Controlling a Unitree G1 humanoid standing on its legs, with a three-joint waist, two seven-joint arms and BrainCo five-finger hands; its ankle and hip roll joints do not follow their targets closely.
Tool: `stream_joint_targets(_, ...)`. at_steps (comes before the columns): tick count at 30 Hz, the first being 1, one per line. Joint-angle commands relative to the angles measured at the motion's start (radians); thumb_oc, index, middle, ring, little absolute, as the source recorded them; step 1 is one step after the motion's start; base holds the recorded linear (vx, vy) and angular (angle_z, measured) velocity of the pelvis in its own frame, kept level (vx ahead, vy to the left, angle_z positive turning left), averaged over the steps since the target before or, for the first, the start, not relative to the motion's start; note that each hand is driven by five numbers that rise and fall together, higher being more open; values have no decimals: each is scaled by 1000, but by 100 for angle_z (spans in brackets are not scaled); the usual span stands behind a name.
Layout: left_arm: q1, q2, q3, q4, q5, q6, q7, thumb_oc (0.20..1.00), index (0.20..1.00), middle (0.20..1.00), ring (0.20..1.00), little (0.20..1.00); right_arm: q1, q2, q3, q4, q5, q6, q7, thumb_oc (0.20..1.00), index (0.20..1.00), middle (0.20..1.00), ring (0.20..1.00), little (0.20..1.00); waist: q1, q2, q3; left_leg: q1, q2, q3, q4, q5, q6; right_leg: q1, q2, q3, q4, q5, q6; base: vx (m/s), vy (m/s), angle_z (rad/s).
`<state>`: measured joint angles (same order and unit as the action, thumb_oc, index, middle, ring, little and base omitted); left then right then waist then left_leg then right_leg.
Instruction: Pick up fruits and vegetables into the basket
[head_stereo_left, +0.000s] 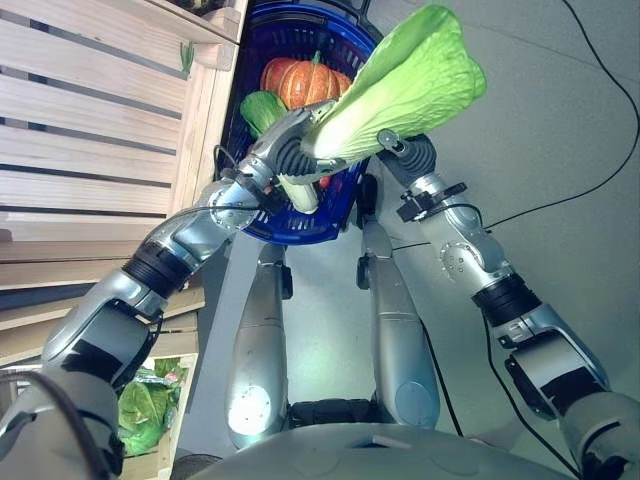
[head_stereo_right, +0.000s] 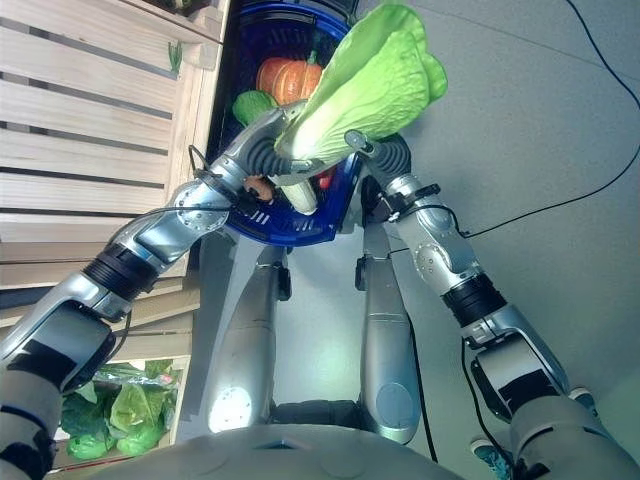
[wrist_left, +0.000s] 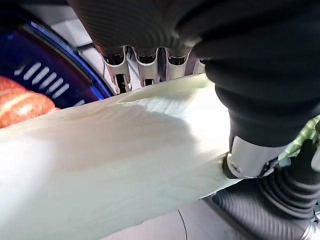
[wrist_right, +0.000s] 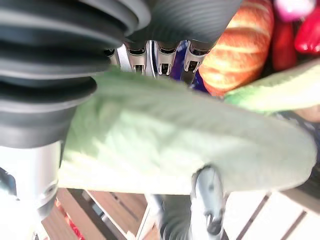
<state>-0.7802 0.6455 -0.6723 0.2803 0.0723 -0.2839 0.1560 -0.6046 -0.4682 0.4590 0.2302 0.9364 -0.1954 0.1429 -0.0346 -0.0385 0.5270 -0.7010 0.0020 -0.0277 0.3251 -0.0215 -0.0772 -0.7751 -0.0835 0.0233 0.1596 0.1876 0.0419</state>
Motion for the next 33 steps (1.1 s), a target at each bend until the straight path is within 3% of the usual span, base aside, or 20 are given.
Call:
stream_joint_targets(1, -9, 5, -17, -138, -11, -16, -34, 200, 200, 200, 200, 200, -42, -16, 31, -152, 47, -12, 73, 1000, 1000, 1000, 1000, 1000, -6, 34, -7, 26, -49, 20, -156, 97, 36, 73, 74, -69, 81, -131, 53, 0, 0, 0)
stream_joint_targets(9, -30, 23, -52, -122, -15, 56, -87, 200, 200, 200, 200, 200, -59, -29, 48, -188, 75, -54, 88, 1000, 1000, 1000, 1000, 1000, -7, 30, -7, 19, -48, 19, -160, 103, 36, 65, 74, -70, 77, -122, 58, 0, 0, 0)
stream_joint_targets(10, -31, 24, -56, -123, -17, 68, -94, 200, 200, 200, 200, 200, -60, -29, 49, -193, 74, -67, 82, 398, 398, 398, 398, 398, -7, 30, -7, 19, -47, 20, -161, 103, 36, 65, 74, -70, 76, -122, 59, 0, 0, 0)
stream_joint_targets(11, -31, 25, -58, -124, -15, 75, -101, 200, 200, 200, 200, 200, -60, -28, 48, -194, 78, -78, 82, 200, 200, 200, 200, 200, -7, 30, -7, 19, -47, 19, -161, 103, 36, 65, 74, -70, 76, -122, 59, 0, 0, 0)
stream_joint_targets(29, -15, 30, -55, -112, -5, 145, -114, 200, 200, 200, 200, 200, -45, -18, 20, -197, 73, -136, 70, 200, 200, 200, 200, 200, -8, 34, -7, 13, -48, 20, -166, 104, 37, 60, 72, -73, 69, -118, 62, 0, 0, 0)
stream_joint_targets(30, -12, 30, -56, -111, -7, 146, -112, 269, 269, 269, 269, 269, -42, -19, 21, -197, 74, -136, 70, 200, 200, 200, 200, 200, -8, 34, -7, 18, -48, 20, -165, 99, 37, 65, 72, -73, 71, -122, 62, 0, 0, 0)
stream_joint_targets(31, -11, 30, -54, -112, -11, 150, -111, 545, 545, 545, 545, 545, -41, -18, 22, -200, 75, -135, 69, 200, 200, 200, 200, 200, -8, 34, -7, 17, -48, 21, -165, 100, 37, 64, 71, -74, 71, -122, 62, 0, 0, 0)
stream_joint_targets(32, -10, 29, -53, -113, -14, 159, -95, 1000, 1000, 1000, 1000, 1000, -39, -17, 22, -199, 72, -137, 69, 200, 200, 200, 200, 200, -7, 34, -7, 17, -49, 20, -165, 100, 37, 65, 71, -75, 70, -121, 62, 0, 0, 0)
stream_joint_targets(33, -6, 29, -52, -109, -19, 153, -85, 1000, 1000, 1000, 1000, 1000, -39, -19, 22, -200, 73, -137, 69, 200, 200, 200, 200, 200, -7, 34, -7, 17, -48, 20, -165, 100, 37, 65, 70, -75, 70, -122, 62, 0, 0, 0)
